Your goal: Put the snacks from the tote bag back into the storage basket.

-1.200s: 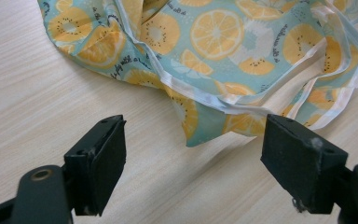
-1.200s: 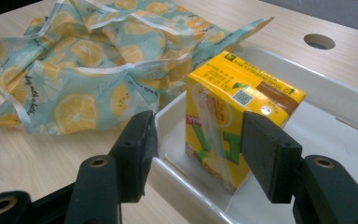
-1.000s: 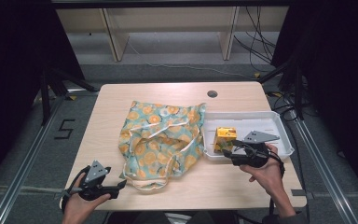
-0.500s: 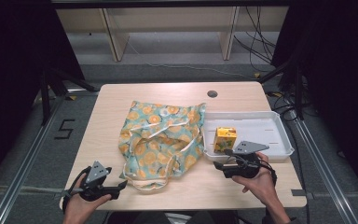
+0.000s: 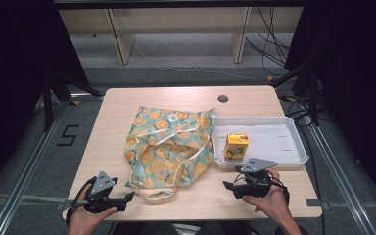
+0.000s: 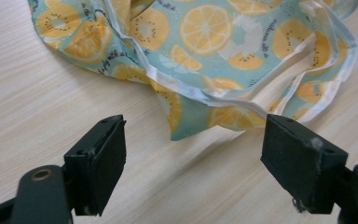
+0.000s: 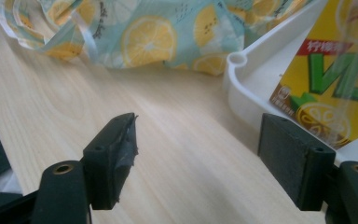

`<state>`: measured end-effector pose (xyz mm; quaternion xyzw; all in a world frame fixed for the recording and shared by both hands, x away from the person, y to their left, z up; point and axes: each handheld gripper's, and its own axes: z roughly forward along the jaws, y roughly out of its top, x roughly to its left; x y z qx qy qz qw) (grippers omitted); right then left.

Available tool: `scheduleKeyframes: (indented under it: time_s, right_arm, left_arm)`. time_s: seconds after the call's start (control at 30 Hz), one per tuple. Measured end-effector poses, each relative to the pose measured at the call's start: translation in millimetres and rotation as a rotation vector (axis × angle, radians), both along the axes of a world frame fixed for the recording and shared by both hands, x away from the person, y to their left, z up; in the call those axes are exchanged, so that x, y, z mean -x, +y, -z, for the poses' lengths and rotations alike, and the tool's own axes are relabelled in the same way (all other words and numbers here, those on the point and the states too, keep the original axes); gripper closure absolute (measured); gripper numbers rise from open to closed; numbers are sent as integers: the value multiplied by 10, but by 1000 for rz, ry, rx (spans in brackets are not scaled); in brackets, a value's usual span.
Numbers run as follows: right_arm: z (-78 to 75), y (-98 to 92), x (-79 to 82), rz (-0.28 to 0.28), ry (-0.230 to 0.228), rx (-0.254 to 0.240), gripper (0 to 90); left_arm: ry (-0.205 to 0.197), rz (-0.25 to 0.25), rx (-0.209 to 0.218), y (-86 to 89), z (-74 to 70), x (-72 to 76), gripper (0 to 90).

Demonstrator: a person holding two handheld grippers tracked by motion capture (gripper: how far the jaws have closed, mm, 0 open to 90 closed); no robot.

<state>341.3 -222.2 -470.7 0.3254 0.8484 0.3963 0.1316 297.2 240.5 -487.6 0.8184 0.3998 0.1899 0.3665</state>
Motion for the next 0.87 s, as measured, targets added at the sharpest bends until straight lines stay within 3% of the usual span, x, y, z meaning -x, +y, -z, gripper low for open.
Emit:
scheduleKeyframes:
  time_s: [0.07, 0.2, 0.23, 0.27, 0.3, 0.37, 0.4, 0.53, 0.57, 0.63, 0.8, 0.83, 0.87]
  right_arm:
    - [30, 12, 28, 6, 0, 10, 258]
    - [100, 43, 77, -13, 9, 40, 251]
    - [97, 46, 100, -11, 32, 49, 249]
    - [114, 46, 99, -18, 13, 55, 243]
    - [123, 53, 115, -12, 33, 52, 239]
    - [138, 44, 121, -15, 45, 59, 239]
    - [155, 39, 115, -22, 26, 62, 239]
    - [175, 29, 109, -19, 32, 66, 239]
    - [166, 33, 124, 1, 50, 67, 239]
    - [190, 37, 114, -1, 39, 52, 239]
    - [177, 28, 108, -11, 53, 72, 235]
    - [192, 36, 108, -7, 44, 54, 235]
    - [191, 25, 97, -18, 31, 67, 233]
  left_arm:
    - [-5, 23, -28, 21, -10, 3, 214]
    - [4, 5, -14, 9, 3, 32, 213]
    - [-3, 13, -23, 9, 2, 36, 213]
    - [-10, -10, 18, -25, 19, 54, 213]
    - [-5, 20, -20, 0, 3, 55, 213]
    - [-13, 19, -13, -11, 8, 60, 213]
    - [-6, 31, -30, 3, 2, 57, 213]
    - [-18, 28, -20, 6, 19, 51, 213]
    - [-17, 28, -18, 4, 20, 51, 213]
    - [-12, 27, -25, 1, 15, 53, 213]
    - [-12, 25, -21, 9, 12, 51, 212]
    - [1, 12, -14, 6, 9, 58, 212]
    - [-11, 13, -9, 16, 13, 51, 213]
